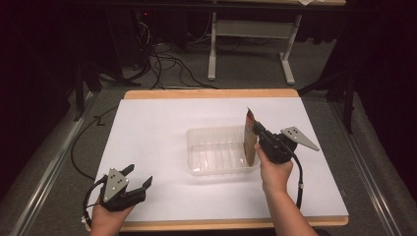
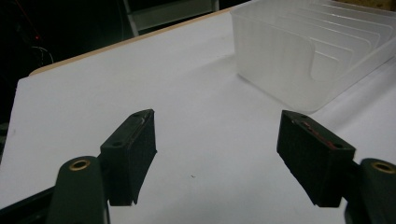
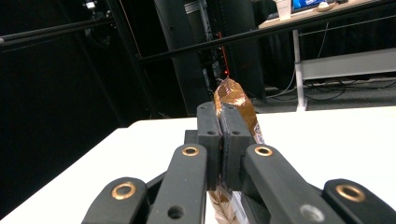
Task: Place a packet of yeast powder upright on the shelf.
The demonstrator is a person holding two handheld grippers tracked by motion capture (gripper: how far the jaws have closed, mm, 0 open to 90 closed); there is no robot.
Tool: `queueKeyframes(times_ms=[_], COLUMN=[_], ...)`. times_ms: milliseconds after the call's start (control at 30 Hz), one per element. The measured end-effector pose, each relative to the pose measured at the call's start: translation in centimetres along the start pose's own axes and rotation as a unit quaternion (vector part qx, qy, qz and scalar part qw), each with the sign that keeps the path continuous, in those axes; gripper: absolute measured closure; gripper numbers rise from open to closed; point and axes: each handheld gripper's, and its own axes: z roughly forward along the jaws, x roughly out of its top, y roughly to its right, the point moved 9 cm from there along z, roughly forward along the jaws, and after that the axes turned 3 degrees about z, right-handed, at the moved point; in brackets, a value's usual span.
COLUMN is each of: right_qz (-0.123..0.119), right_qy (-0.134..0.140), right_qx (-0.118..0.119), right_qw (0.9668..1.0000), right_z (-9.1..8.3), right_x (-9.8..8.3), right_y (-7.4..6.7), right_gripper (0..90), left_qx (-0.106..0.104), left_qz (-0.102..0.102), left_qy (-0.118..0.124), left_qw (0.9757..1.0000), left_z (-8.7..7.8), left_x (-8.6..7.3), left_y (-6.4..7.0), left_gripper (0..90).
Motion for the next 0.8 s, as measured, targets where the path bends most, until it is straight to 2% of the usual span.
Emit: queueKeyframes(times_ms=[200,300,467,567,667,767,800], right_qz=[-0.004,-0.005,-0.007,-0.026,-0.049,-0.055,-0.059], right_qy=[-0.005,-0.006,-0.025,-0.048,-0.048,-0.060,-0.065], right_qx=[-0.002,-0.002,0.005,0.010,0.010,0.006,0.006], right_qw=[1.0000,1.0000,0.9997,0.9985,0.9976,0.9966,0.9962], right_z=[-0.1,-0.2,-0.2,-0.3,-0.8,-1.2,-1.3], right_x=[0.0,0.1,0.1,0.2,0.5,0.4,0.3], right_y=[0.3,0.3,0.2,-0.1,-0.2,0.1,0.2], right_gripper=[88.4,83.6,63.9,50.0,41.2,27.0,24.8], left_qx=[-0.001,-0.001,-0.009,-0.007,-0.007,-0.006,-0.005], left_qz=[0.000,0.000,-0.012,-0.005,-0.001,-0.002,-0.003], left_qy=[0.000,0.000,0.001,-0.008,-0.006,-0.005,-0.004], left_qw=[1.0000,1.0000,0.9999,0.9999,1.0000,1.0000,1.0000], left_z=[0.0,0.0,0.2,0.5,0.4,0.2,0.2], left_x=[0.0,0.0,0.0,-0.3,-0.2,-0.2,-0.2], left_y=[0.0,0.0,0.1,0.1,0.2,0.1,0.1], left_gripper=[28.9,28.9,28.9,28.9,28.8,28.8,28.8])
